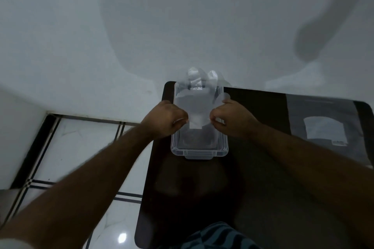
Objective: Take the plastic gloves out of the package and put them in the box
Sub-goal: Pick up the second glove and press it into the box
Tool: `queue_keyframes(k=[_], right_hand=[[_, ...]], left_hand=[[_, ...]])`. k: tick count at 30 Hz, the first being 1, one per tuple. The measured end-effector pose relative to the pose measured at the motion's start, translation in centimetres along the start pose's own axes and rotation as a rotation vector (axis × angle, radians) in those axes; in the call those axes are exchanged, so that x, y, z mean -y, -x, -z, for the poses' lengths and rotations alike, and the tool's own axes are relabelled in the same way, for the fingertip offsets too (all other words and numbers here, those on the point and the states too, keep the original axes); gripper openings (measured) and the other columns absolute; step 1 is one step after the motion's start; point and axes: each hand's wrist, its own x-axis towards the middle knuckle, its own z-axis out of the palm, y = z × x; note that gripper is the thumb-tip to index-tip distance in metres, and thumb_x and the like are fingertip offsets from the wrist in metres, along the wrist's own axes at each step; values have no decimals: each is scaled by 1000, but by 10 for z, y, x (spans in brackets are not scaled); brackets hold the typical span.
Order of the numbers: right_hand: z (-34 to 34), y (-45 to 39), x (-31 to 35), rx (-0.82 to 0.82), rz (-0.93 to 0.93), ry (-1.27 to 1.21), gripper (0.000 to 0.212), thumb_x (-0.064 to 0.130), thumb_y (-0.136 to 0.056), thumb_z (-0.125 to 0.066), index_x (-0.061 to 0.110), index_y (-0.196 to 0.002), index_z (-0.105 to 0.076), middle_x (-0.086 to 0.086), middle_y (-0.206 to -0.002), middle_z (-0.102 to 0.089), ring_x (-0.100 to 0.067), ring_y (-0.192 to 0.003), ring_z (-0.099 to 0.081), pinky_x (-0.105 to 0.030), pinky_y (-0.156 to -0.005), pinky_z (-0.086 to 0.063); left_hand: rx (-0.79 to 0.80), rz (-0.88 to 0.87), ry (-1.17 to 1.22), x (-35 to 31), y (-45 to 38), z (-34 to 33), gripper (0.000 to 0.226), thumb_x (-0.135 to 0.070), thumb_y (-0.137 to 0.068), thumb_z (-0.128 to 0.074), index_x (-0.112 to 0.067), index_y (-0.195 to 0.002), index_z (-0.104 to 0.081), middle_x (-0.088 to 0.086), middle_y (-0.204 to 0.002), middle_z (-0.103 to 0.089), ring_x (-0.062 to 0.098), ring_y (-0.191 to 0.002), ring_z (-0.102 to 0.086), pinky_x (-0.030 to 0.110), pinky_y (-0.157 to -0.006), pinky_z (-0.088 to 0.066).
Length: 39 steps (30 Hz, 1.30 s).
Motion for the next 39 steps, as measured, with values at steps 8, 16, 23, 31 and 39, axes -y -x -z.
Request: queue_keyframes(k=[8,16,23,31,39], right_hand=[[-24,-4,4,282,-39,178,10,35,-97,-58,31,-94,-67,10,-93,-71,-11,-94,-68,-51,-128,-18],[-24,-14,35,462,6,393,12,33,-99,-65,26,-107,-70,3,-95,-68,-20,-110,-69,-60,-130,-9],[-18,-27,40,597,14,347,30,50,-101,-57,24,-111,-69,6,-93,-62,-18,-107,-66,-57,-129,-17],[-37,-34,54,575,-32,333,39,46,-106,-47,23,-133,-64,-7,-127,-67,-29,-123,-61,-53,-122,-29],[-44,-34,56,574,-59,329,47,45,-105,-50,23,-146,-54,-9,-131,-64,-32,-125,-59,-59,-121,-29]], left_hand=[[241,-61,-161,-5,-1,-24,26,-34,-99,-52,-24,-84,-71,-4,-80,-75,22,-72,-69,39,-97,-40],[436,-55,-315,-18,-10,-36,15,-34,-99,-65,-24,-94,-75,-1,-86,-78,24,-83,-74,45,-112,-33],[728,-25,-278,-28,-19,-26,35,-49,-107,-50,-29,-114,-77,-3,-111,-78,19,-116,-69,56,-129,-9],[593,-4,-492,-22,-29,-19,50,-60,-109,-33,-40,-140,-66,9,-171,-38,35,-165,-10,74,-124,9],[578,138,-539,-16,-33,-25,83,-82,-99,-7,-44,-125,-76,6,-180,-5,33,-165,14,73,-121,14]])
